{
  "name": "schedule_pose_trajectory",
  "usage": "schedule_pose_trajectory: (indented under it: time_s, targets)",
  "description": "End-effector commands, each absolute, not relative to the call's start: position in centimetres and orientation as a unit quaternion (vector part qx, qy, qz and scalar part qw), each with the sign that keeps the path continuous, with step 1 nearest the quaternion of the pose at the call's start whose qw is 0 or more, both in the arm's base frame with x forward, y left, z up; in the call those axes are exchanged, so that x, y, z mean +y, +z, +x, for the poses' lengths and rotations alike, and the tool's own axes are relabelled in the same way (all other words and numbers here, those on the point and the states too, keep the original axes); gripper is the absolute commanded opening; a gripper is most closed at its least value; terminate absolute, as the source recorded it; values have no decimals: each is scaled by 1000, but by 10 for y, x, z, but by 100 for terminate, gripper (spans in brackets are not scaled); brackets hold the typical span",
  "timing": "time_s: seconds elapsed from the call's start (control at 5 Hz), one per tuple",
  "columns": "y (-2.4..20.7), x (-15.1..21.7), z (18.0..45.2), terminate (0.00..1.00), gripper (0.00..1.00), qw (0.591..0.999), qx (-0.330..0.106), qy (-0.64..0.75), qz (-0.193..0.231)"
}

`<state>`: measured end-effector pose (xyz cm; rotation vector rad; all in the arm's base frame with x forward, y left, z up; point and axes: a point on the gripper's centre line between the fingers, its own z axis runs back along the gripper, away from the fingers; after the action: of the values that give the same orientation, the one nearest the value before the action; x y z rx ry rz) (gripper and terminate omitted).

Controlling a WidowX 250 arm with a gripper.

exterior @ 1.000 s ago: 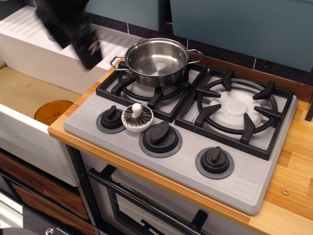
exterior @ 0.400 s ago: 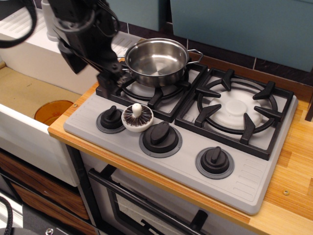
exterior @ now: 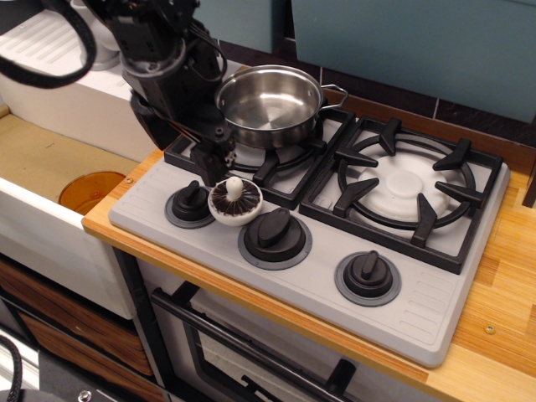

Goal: Put pot or pan on stove and put mushroom in pot or pan

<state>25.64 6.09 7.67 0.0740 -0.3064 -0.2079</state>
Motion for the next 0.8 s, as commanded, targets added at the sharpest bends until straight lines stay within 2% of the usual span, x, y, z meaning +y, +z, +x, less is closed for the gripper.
schedule_pose_trajectory:
  time_s: [0.0, 0.6]
  targets:
    - [74, 52, 269, 0, 100, 976, -186, -107, 23]
    - [57, 43, 270, 0, 100, 974, -201, -103, 6]
